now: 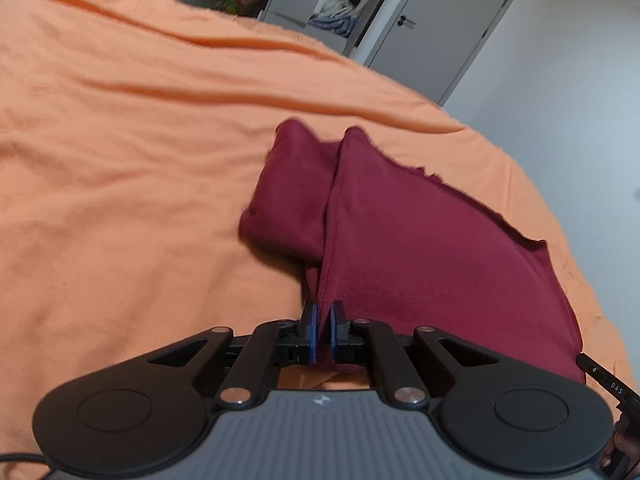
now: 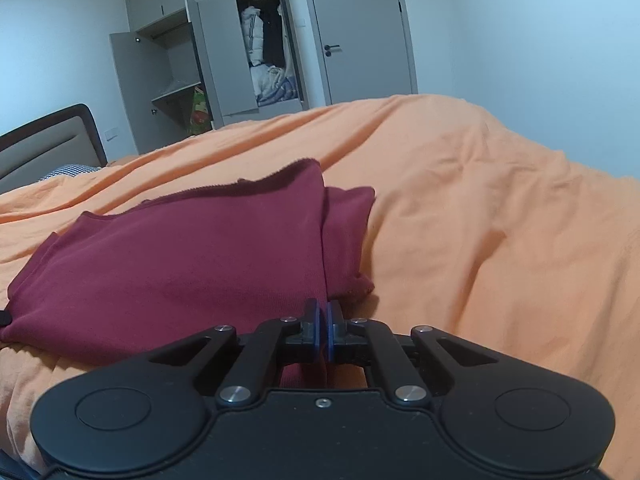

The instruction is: Fold small clothes

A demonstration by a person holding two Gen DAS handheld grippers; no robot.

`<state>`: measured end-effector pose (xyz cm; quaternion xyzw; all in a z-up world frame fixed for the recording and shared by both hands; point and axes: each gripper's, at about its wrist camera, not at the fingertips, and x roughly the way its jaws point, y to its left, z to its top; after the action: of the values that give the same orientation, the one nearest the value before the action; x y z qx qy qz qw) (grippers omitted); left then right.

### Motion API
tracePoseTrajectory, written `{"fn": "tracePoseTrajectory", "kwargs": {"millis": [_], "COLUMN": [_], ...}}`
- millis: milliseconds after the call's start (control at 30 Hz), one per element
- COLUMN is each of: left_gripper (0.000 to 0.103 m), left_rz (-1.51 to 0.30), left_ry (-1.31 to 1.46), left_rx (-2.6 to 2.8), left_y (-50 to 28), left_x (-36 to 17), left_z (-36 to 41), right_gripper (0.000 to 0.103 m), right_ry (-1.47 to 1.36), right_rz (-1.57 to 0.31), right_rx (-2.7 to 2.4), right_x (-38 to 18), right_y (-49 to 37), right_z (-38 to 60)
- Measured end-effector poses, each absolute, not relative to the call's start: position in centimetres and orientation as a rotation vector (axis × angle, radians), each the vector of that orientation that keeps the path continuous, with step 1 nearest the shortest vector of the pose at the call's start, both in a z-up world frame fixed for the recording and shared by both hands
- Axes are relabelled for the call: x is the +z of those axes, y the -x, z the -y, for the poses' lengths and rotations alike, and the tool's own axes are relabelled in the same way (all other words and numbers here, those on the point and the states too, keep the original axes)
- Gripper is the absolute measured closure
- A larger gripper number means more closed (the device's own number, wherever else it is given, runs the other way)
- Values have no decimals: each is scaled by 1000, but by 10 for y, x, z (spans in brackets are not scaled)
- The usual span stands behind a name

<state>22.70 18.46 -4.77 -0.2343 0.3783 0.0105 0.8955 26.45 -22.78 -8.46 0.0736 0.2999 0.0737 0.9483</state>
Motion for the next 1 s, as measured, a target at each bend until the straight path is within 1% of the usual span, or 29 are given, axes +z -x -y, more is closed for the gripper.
{"fn": "tracePoseTrajectory", "kwargs": {"millis": [33,100,133,167,200,233,267,300,333,367,400,433,500,533,800,1000], "left_gripper": [97,94,88,82,67,55,50,40,30,25,15,7,1,1,1,0], "left_rz": [-783,-776,-774,-772,-771,-768,-762,-755,-750,-746,-741,-734,-726,-729,-765,-779], "left_ry": [497,500,489,476,467,471,482,491,493,490,482,469,445,438,418,396], "left_rx": [22,20,19,24,28,19,10,6,8,14,27,48,86,99,165,195], "left_y": [-227,-227,-227,-227,-226,-225,-224,-223,-223,-222,-221,-221,-221,-222,-234,-238], "left_x": [-49,-50,-49,-48,-48,-48,-48,-48,-47,-46,-45,-44,-43,-44,-46,-48], "left_z": [-185,-186,-185,-184,-183,-183,-182,-182,-181,-179,-178,-177,-176,-176,-171,-167], "right_gripper": [100,96,81,64,56,42,32,27,20,14,10,2,1,1,1,1], "right_ry": [-144,-132,-126,-124,-126,-130,-131,-126,-117,-105,-90,-73,-48,-39,84,214], "right_rz": [-613,-615,-616,-617,-615,-608,-605,-602,-595,-585,-574,-562,-537,-536,-486,-523], "right_rx": [148,142,136,130,138,146,149,144,137,129,122,113,114,127,255,361], "right_x": [-85,-84,-83,-82,-82,-82,-81,-80,-78,-76,-74,-72,-68,-66,-48,-47], "right_y": [-265,-265,-266,-266,-267,-266,-266,-266,-266,-266,-266,-266,-269,-272,-306,-345], "right_z": [226,224,223,223,223,223,223,222,220,218,215,212,205,201,147,90]}}
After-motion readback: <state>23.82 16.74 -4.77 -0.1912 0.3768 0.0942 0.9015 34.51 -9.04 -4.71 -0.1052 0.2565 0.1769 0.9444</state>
